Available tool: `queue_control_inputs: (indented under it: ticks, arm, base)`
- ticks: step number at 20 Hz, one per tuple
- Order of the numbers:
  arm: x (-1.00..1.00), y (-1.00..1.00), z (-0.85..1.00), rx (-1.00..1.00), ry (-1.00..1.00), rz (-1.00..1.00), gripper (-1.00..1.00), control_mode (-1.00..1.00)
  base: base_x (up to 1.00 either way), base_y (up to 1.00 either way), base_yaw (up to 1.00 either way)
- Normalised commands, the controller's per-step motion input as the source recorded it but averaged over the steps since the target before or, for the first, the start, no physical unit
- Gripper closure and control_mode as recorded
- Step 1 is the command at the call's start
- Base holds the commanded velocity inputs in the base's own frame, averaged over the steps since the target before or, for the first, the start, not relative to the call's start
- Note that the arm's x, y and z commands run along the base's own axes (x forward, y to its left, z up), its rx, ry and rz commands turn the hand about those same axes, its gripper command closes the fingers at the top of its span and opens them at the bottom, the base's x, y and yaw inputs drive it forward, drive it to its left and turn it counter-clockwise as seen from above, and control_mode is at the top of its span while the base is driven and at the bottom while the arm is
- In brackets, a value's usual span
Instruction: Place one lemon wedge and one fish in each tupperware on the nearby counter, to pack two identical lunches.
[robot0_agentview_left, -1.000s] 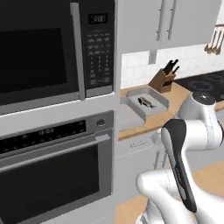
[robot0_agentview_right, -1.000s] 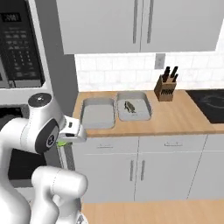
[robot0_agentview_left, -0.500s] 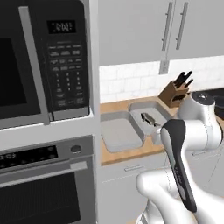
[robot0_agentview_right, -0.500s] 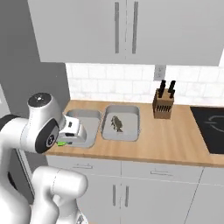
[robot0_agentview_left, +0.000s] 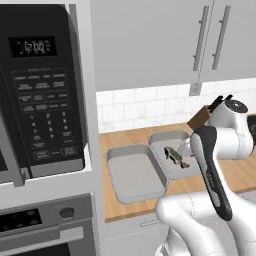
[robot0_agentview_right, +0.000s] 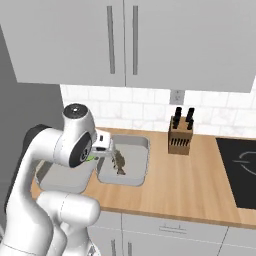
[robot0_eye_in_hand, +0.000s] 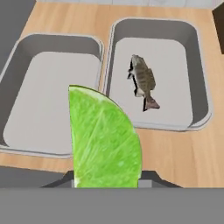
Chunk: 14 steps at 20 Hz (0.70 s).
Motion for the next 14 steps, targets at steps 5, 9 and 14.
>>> queue_control_inputs:
  ticks: [5,9,14]
  arm:
    - [0.97,-0.33,-0.42,0.02,0.05,0.03,1.00,-1.00]
    - [0.99,-0.04,-0.74,0.00,0.00,0.00,1.00,-1.00]
    - [0.79,-0.45,-0.55,0.00,0.04,0.00,1.00,-1.00]
  base:
    - [0.00,0.00,0.00]
    - [0.00,0.00,0.00]
    - [0.00,0.00,0.00]
